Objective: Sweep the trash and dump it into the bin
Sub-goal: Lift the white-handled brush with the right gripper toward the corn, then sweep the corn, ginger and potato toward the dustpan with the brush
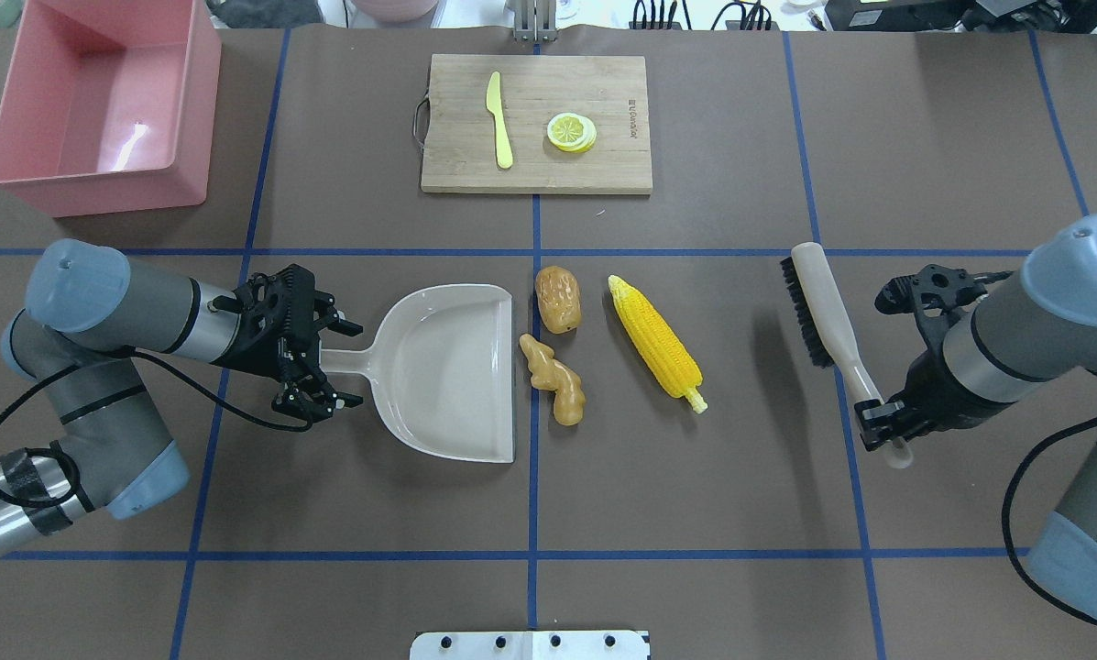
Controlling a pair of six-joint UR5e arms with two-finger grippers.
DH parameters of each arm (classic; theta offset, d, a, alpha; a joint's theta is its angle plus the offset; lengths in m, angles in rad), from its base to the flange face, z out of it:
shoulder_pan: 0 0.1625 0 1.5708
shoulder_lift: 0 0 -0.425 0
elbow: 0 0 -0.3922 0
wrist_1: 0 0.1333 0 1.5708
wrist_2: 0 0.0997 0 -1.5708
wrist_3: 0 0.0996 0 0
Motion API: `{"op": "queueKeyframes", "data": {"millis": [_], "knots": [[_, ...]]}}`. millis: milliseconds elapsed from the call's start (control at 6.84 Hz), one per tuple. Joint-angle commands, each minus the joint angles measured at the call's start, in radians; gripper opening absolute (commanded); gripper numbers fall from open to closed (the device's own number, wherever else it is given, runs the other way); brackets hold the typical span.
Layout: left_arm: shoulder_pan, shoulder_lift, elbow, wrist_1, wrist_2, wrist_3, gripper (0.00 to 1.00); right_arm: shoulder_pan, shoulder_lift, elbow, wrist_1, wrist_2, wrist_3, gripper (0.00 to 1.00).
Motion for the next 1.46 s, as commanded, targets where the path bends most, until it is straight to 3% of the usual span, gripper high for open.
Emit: {"op": "queueKeyframes", "data": {"millis": [0, 731, 1316], "knots": [[0.000, 0.000, 0.001, -0.005, 0.000, -0.007, 0.98, -0.072, 0.103, -0.048, -0.029, -0.029, 0.069, 0.00], [0.001, 0.000, 0.004, -0.004, 0.014, -0.007, 0.98, -0.200, 0.238, -0.129, -0.029, -0.087, 0.204, 0.00], [0.001, 0.002, 0.004, -0.004, 0.021, -0.007, 0.98, -0.201, 0.344, -0.187, -0.074, -0.086, 0.208, 0.00]]}}
